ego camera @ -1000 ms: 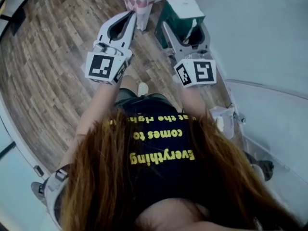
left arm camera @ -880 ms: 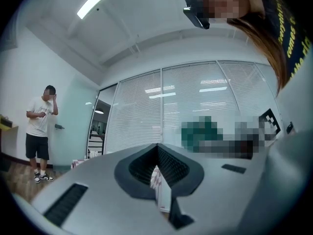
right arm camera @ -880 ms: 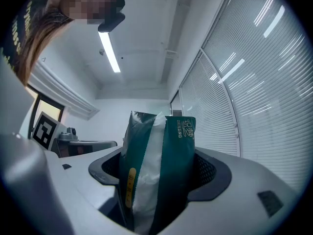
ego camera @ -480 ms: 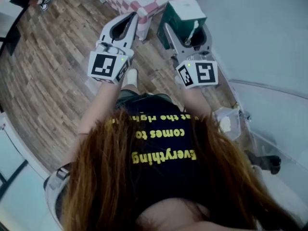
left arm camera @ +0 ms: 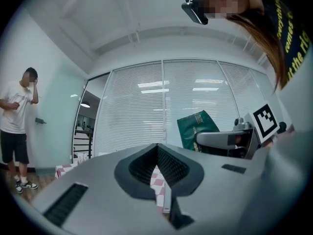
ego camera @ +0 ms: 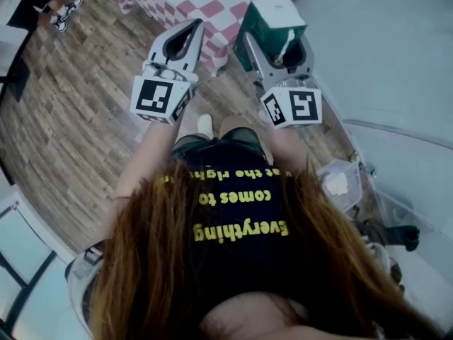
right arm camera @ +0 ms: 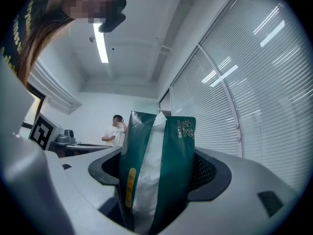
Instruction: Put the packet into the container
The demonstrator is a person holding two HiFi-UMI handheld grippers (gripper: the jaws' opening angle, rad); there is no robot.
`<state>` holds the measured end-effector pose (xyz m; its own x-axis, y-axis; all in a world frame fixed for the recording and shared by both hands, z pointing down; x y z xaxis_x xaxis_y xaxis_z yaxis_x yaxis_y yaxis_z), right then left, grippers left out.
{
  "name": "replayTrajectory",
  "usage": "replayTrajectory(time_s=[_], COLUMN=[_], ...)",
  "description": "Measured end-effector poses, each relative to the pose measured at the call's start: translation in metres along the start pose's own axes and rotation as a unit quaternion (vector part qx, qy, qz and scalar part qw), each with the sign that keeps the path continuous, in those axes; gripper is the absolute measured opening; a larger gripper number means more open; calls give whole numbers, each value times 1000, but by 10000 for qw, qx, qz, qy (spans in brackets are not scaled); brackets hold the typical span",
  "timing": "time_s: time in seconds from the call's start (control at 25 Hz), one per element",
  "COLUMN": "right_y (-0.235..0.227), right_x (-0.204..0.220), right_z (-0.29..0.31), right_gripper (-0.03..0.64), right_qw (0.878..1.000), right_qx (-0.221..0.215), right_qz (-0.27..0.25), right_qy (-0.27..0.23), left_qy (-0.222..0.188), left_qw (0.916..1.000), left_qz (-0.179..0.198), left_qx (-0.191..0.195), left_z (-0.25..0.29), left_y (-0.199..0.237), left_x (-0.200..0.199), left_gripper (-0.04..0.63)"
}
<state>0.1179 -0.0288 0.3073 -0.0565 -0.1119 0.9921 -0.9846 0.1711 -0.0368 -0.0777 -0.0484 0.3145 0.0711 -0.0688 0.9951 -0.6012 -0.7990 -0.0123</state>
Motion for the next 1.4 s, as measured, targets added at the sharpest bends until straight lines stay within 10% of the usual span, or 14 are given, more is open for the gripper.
replayTrajectory(time_s=[1.4], right_y=[-87], right_x=[44], right_z=[300], right_gripper=[377], right_qw=[9939], right_qx=[-1069], right_qz=[141], right_qy=[228], left_qy=[23], left_qw=[9956], left_qz=[4], left_qx=[-934], left_z=[200], left_y=[195], left_x=[27], left_gripper=[2])
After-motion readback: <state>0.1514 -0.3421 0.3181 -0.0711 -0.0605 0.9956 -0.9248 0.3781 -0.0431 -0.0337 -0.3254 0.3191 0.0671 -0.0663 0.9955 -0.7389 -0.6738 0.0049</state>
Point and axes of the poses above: the fingertips, and each gripper's own axes: z forward along the fingers, y to its left, x out of its underside, the point moved 7 cm from there along -z, backward along the fingers, and after that the axes turned 14 degrees about x, right-handed, at the moved point
